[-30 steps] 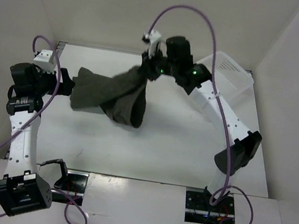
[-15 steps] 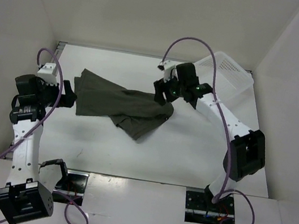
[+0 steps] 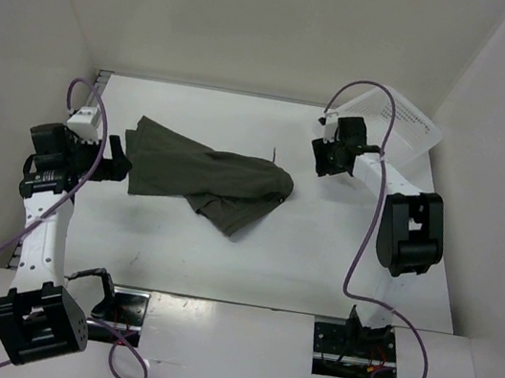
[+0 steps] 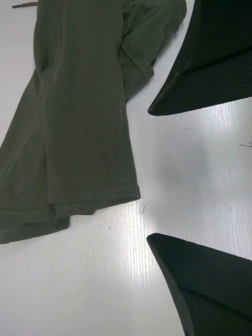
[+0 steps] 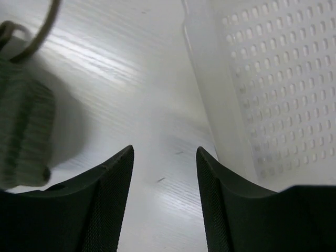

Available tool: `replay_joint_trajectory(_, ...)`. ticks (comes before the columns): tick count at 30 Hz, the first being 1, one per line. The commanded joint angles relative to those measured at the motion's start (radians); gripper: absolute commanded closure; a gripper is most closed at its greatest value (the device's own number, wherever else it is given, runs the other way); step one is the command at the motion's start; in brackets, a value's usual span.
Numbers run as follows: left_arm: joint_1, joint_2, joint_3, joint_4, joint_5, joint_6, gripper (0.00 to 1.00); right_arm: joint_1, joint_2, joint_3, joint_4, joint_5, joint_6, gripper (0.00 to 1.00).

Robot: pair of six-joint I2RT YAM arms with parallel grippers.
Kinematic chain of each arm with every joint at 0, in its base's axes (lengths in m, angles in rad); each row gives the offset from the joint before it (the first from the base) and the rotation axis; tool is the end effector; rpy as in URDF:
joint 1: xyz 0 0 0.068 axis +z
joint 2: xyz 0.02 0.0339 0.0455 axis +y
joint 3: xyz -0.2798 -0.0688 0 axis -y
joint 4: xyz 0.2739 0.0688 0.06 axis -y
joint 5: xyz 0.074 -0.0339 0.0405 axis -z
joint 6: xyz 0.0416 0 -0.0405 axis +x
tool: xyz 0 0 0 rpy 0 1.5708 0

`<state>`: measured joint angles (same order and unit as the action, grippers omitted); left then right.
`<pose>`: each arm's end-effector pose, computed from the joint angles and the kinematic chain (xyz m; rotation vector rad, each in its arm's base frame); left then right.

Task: Fold and stack the shorts
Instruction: Move the shorts to the center of the board

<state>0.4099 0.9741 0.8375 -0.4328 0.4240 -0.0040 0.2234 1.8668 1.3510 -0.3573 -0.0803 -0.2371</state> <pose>0.2238 0.0786 0.3068 -0.1874 2.0828 -0.2088 0.4319 0.1015 0.2097 -0.5920 2.3694 0.0920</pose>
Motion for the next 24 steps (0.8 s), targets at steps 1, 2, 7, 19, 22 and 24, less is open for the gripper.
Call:
replay_joint_trajectory(1,0.015,-0.003,0.034,0.046,0.035,0.004,0.01,-0.085,-0.053,-0.022,0.095,0.126,0.042,0.44)
replay_joint_trajectory(2,0.015,-0.003,0.034,0.046,0.044,0.004,0.01,-0.105,-0.063,-0.023,0.104,0.146,0.042,0.44)
replay_joint_trajectory(7,0.015,-0.003,0.015,0.046,0.062,0.004,0.01,-0.243,-0.155,-0.104,0.126,0.261,0.082,0.45)
replay_joint_trajectory(19,0.015,0.006,-0.052,0.068,0.091,0.004,0.01,-0.214,-0.425,-0.282,0.020,0.189,0.055,0.47)
replay_joint_trajectory(22,0.015,0.006,-0.066,0.080,0.101,0.004,0.01,-0.074,-0.494,-0.308,-0.008,0.166,0.018,0.44)
replay_joint_trajectory(24,0.015,0.018,-0.066,0.080,0.101,0.004,0.01,0.072,-0.527,-0.308,-0.017,0.145,0.007,0.41)
